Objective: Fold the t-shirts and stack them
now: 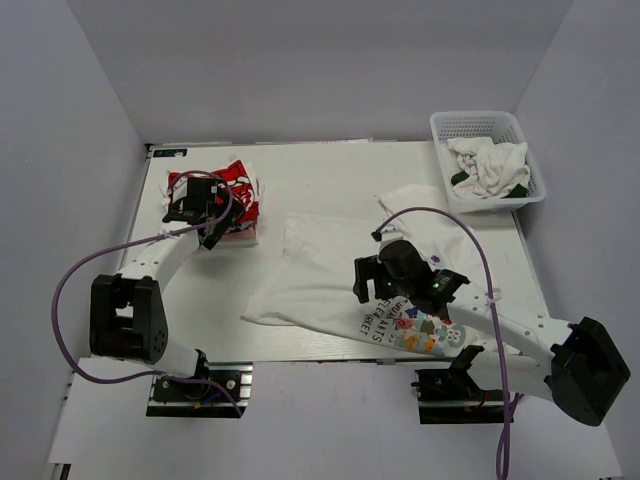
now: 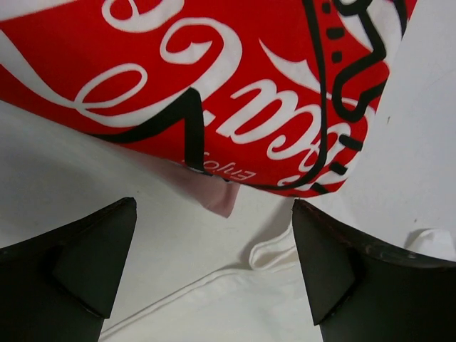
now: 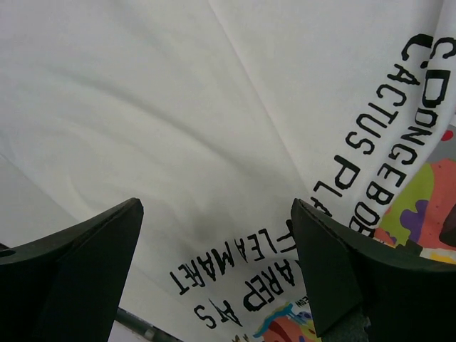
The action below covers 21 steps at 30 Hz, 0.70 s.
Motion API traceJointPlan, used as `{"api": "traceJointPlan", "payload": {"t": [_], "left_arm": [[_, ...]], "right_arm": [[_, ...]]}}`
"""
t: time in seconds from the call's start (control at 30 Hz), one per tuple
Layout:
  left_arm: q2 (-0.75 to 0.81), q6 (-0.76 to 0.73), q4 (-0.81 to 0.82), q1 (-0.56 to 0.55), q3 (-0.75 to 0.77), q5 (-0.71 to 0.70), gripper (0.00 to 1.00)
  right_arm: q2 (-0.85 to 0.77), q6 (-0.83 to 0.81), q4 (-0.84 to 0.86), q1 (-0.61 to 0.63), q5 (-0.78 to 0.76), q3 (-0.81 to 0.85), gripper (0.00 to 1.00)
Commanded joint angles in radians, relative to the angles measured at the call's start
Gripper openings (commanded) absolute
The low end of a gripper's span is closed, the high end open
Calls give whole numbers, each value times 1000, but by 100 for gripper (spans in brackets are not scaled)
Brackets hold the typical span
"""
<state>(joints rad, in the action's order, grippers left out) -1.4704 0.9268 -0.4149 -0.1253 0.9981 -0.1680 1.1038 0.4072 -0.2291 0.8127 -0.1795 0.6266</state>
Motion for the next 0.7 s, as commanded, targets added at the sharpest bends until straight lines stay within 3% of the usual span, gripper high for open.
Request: {"api": "traceJointPlan", "payload": {"t": [0.0,0.17,0.27,0.53,0.67], "left_arm": [[15,55,63,15,-5,-48,100],[24,8,262,33,-137,-71,100],[-16,-87,367,46,-170,14,100],[-221,-92,423,82,-158,48,100],[-254,-91,441,121,-148,30,100]], "right_arm": [[24,-10,43,-1,28,33,90],[57,-10,60,2,18,38,90],[74,-19,68,-1,18,41,90],[133,-25,74,2,12,71,90],[152,-28,80,-1,-1,79,90]]}}
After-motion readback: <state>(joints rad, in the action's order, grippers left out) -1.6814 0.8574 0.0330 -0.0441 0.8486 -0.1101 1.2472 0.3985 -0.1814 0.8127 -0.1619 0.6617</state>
